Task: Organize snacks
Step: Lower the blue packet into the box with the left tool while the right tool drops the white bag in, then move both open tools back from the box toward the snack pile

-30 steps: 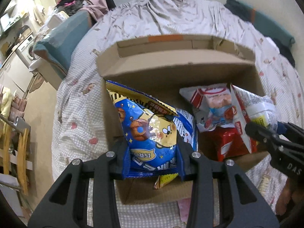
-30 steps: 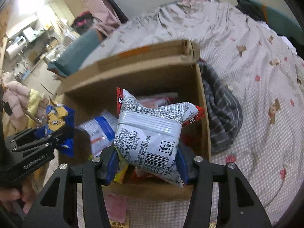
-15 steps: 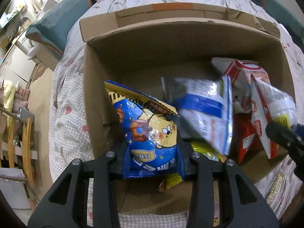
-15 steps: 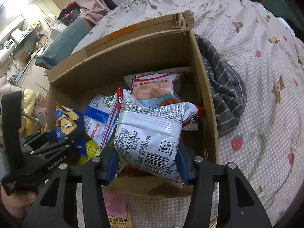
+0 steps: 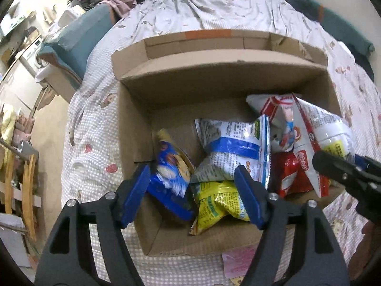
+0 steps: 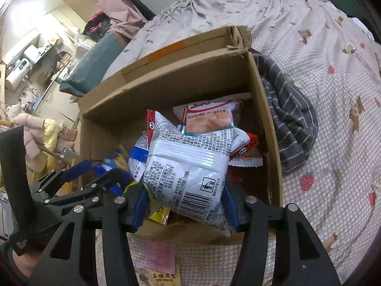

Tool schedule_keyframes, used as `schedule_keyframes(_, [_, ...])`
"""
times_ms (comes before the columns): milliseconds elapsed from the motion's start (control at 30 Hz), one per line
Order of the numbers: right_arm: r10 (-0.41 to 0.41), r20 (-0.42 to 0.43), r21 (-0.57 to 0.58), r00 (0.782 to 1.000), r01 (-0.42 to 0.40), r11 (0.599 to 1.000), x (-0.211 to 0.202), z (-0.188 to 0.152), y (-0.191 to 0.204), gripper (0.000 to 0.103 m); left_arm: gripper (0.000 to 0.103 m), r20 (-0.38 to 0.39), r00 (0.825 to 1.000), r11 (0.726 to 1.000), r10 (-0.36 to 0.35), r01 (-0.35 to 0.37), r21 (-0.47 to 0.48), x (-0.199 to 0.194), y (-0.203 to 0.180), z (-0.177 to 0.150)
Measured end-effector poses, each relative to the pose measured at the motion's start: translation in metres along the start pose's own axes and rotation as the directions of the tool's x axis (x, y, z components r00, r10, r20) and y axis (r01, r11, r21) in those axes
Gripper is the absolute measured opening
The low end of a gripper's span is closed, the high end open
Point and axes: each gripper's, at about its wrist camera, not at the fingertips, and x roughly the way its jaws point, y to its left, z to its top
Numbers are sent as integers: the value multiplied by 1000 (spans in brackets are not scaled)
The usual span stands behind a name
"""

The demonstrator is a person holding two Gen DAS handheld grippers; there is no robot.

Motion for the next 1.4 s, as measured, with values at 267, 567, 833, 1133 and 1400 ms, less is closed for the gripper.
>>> schedule_keyframes(267, [23,58,-8,998,-23,1000,-17,6,5,79,81,56,998,998,-8,11,-61,-17,16,2])
schedule_keyframes(567, [14,90,-5,996,-13,1000,-28,6,6,88,92,69,996,992,-49,57,-116,-23,34,-1])
schedule_keyframes(833, [29,104,13,994,-30,999,-42,-2,2,88,92,69,997,990,-47,55,-128,-40,44,-12])
schedule_keyframes(1133, [32,108,16,994,-34,999,-68,-27,4,88,92,96,993,994,-63,71,-85,-72,50,-36])
schedule_keyframes(1400, [-13,84,44,996,9,999,-78,-59,-3,88,92,86,993,991,-81,90,-96,-87,59,-68])
